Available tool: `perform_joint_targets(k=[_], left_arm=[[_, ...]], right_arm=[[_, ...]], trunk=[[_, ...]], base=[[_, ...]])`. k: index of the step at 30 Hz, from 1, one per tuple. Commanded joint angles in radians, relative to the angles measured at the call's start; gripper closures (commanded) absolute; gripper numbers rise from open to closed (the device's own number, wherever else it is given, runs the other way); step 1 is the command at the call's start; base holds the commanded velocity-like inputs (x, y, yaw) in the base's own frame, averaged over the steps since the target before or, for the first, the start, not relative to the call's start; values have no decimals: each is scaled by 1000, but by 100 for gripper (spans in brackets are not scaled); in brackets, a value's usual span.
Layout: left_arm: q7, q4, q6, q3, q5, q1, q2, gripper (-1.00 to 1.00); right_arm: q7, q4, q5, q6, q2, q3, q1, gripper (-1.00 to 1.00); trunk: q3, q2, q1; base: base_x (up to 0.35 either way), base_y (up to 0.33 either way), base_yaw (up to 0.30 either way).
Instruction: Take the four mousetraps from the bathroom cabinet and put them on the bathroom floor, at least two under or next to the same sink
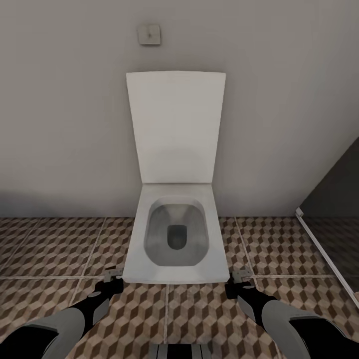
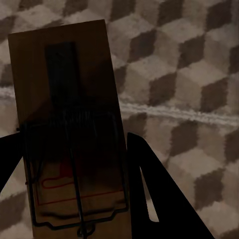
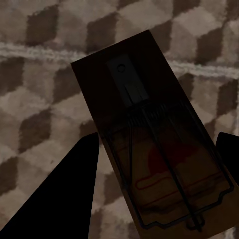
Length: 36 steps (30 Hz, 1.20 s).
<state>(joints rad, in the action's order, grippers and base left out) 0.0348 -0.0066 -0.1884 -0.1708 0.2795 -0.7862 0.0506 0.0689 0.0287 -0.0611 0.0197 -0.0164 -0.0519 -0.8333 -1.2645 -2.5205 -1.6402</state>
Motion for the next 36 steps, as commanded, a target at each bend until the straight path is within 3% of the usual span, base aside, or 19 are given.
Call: perform_joint_targets(k=[1, 9, 36], left_arm=[[4, 0, -6, -9, 4, 0, 1, 100], [4, 0, -47, -9, 7, 1, 4, 100], [4, 0, -48, -9, 9, 1, 2, 100]], right_arm=[[5, 2, -6, 2, -1, -5, -1, 100], [4, 2, -6, 2, -2, -6, -1, 100], [5, 2, -6, 3, 0, -5, -1, 100]], trunk=[[-1, 0, 0], [-1, 0, 0], [-1, 0, 0]], base=[[0, 0, 0], [0, 0, 0], [0, 0, 0]])
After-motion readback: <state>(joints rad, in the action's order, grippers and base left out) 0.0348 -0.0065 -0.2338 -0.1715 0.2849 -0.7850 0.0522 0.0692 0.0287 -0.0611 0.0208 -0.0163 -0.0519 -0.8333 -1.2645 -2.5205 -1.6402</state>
